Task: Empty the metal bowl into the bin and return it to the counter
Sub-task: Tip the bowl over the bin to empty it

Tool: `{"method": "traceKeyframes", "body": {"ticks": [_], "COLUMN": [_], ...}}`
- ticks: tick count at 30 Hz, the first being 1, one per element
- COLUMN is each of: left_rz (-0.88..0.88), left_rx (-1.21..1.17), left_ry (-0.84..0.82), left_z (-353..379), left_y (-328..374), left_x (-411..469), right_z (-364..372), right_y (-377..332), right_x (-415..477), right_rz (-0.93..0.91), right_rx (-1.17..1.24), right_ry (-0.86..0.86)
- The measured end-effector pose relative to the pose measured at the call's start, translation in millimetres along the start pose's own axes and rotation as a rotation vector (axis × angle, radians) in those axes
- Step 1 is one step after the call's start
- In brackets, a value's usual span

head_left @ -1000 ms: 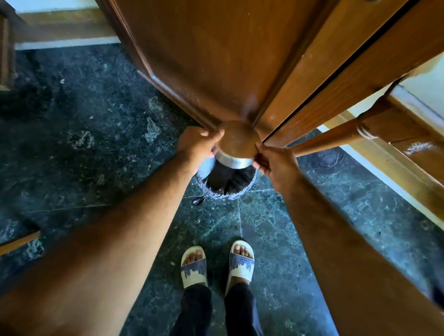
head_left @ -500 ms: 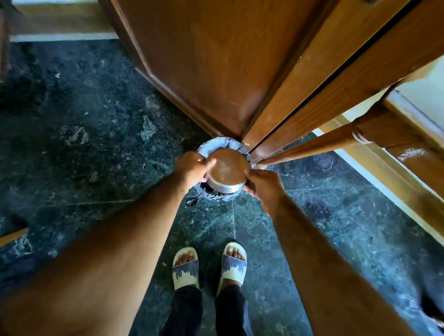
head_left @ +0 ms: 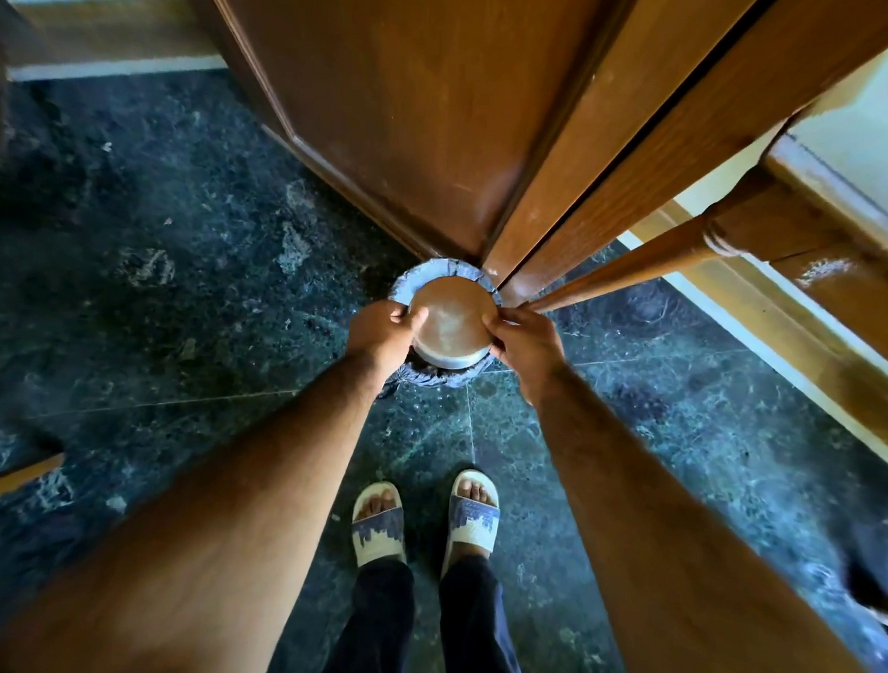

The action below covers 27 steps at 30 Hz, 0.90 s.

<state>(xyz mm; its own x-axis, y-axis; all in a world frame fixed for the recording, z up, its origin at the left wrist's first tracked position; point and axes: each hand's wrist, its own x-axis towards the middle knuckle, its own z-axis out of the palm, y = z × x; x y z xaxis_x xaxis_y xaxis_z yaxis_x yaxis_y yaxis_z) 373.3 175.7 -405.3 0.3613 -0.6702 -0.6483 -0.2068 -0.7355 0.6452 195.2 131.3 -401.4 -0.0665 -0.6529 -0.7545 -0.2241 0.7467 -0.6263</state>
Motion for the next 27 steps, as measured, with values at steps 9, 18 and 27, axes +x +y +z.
{"method": "traceKeyframes", "body": {"ticks": [9,18,27], "left_rz": [0.252,0.862,0.371], "left_rx": [0.001,0.509,-0.143], "left_ry": [0.027,0.061,0.205], "left_z": [-16.6,-21.3,-21.7], "left_y": [0.0,-6.9,-0.6], "left_x": [-31.2,-61.0,-80.2], "right_z": [-6.5,-14.5,-3.8], "right_y": [-7.7,-6.2,-14.6], "right_x": [-15.7,-25.2,-50.4], "right_rz": [0.127,0.251,0.062], "right_rx": [0.237,0.299,0.404], "right_ry": [-0.033,-0.093,-0.062]}}
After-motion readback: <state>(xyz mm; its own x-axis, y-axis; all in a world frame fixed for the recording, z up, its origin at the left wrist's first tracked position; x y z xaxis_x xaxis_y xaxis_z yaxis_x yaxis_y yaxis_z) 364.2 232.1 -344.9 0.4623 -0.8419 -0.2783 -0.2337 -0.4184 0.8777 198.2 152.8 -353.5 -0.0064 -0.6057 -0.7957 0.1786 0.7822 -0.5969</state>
